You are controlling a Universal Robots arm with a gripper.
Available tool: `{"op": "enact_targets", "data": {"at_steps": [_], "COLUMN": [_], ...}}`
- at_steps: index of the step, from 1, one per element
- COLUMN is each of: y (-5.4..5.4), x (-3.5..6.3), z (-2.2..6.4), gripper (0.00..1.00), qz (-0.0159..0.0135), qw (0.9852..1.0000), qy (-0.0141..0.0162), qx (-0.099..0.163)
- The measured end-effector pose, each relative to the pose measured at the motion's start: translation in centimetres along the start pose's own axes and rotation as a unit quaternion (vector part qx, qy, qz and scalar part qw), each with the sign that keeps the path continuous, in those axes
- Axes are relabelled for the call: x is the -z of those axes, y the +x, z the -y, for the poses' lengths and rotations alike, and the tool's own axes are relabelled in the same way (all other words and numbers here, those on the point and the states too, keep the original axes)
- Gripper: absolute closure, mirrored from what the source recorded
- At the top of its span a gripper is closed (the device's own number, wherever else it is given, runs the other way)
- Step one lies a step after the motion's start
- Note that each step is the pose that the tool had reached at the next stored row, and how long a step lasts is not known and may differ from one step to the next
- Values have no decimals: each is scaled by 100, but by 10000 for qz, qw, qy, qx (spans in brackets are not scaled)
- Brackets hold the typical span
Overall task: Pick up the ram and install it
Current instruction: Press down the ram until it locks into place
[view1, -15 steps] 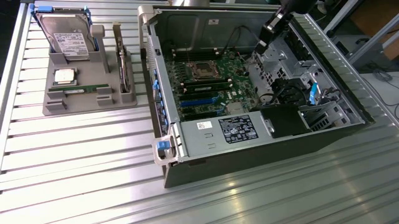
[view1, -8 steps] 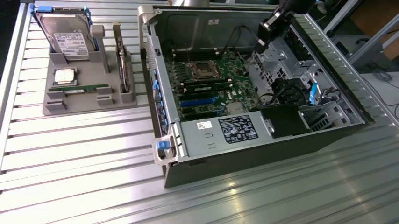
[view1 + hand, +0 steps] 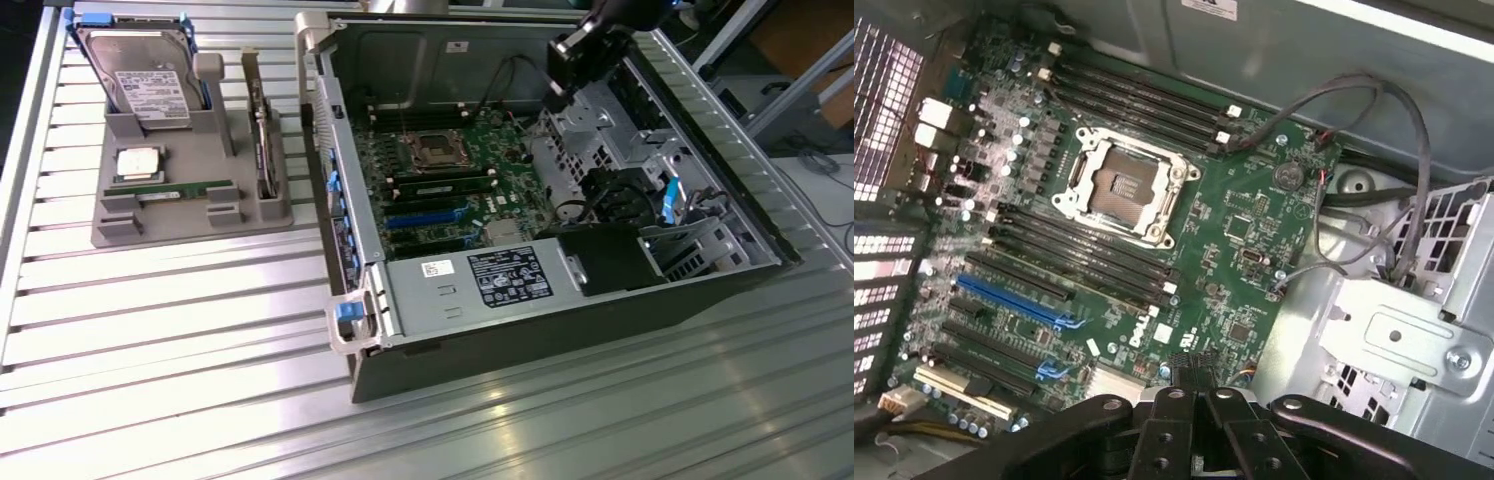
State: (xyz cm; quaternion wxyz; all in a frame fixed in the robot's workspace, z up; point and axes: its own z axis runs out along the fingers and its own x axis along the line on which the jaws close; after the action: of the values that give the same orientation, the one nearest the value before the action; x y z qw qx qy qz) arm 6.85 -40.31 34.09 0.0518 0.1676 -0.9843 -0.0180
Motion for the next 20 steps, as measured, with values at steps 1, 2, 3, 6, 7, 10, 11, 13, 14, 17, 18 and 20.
{"op": "enact_targets", "data": {"at_steps": [1, 2, 3, 6, 7, 10, 11, 13, 14, 17, 18, 20], "y": [0, -1, -1, -1, -1, -1, -1, -1, -1, -1, -2, -1], "x": [-1, -2, -3, -5, -6, -9, -9, -10, -11, -13, -14, -15], "z": [0, 0, 0, 0, 0, 0, 1, 1, 1, 1, 1, 1], "gripper": [89, 89, 89, 89, 89, 89, 89, 89, 89, 89, 89, 89], "qz": [6, 17, 24, 37, 45, 68, 73, 84, 91, 105, 108, 116], "qw": [9999, 9995, 9990, 9976, 9963, 9917, 9903, 9870, 9850, 9800, 9788, 9757], "qy": [-11, -30, -43, -66, -82, -123, -133, -153, -165, -191, -196, -210], "qx": [-119, -317, -454, -692, -850, -1277, -1382, -1597, -1716, -1980, -2036, -2177]}}
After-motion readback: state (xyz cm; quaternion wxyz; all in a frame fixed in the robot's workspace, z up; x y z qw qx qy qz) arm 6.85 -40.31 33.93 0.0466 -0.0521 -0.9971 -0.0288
